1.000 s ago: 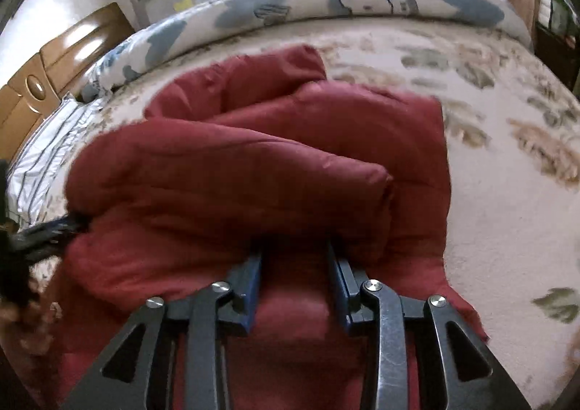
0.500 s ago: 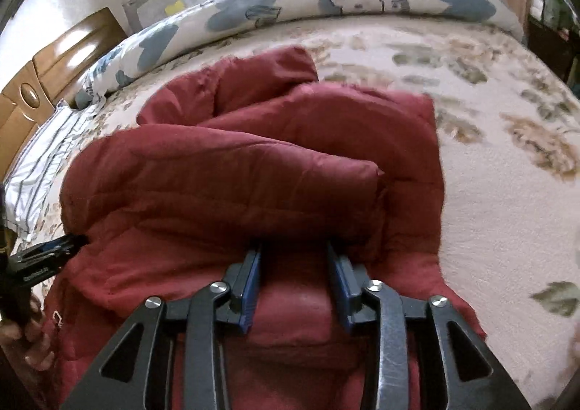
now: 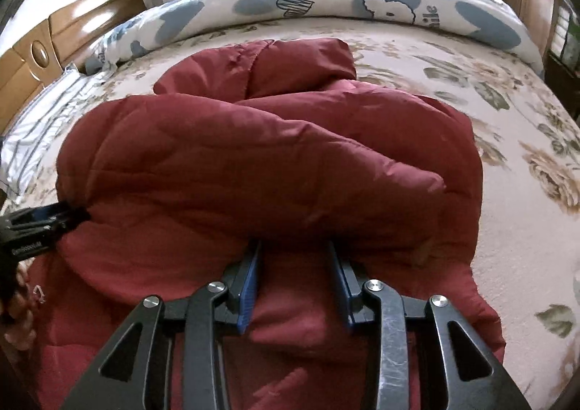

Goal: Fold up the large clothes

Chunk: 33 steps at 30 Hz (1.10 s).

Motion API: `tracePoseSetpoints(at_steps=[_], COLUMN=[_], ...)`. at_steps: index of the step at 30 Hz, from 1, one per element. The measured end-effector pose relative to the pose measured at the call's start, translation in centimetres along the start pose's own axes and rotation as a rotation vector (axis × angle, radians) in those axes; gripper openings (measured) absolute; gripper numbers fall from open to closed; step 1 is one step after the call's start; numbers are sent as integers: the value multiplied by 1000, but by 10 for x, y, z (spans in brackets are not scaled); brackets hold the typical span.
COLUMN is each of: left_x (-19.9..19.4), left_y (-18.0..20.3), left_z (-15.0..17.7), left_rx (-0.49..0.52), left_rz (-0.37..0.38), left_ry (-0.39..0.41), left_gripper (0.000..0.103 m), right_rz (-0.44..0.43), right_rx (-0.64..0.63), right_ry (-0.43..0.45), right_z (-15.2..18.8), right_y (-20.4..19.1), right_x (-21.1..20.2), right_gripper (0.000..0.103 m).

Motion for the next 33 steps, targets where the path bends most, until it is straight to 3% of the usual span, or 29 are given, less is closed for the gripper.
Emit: tracePoseSetpoints(at_steps=[6, 10, 14, 20, 24, 33], left_x=[-2, -20, -41, -66, -82, -101], left_y=[-1, -9, -20, -31, -44, -58], left_z=[-3, 1, 12, 47, 75, 123], left_rx=[-8, -48, -72, -95, -125, -175], left_rz=[9, 57, 45, 49, 60, 83], left_ry=[-4, 4, 32, 33, 33, 13], left_gripper=[70, 69, 68, 68, 68, 68], right_rz=[-45, -91, -116, -155, -185, -226], right_rx=[42, 87, 98, 89, 92, 90], right_ry=[-3, 18, 40, 58, 54, 65], right_z=[1, 4, 14, 35, 50, 90], right_y=[4, 5, 4, -1, -5, -13], right_x=[-6, -30, -56, -87, -100, -126], right_gripper=[36, 39, 39, 39, 48, 54])
Point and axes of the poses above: each gripper's, at about its wrist camera, not at the fingertips, and x roughly the way its jaws point, y to its right, z to its underside, the point moved 10 cm from there along x, roughly the way its jaws point, and after that the axes turned 9 degrees about -y, right-handed, at the moved point
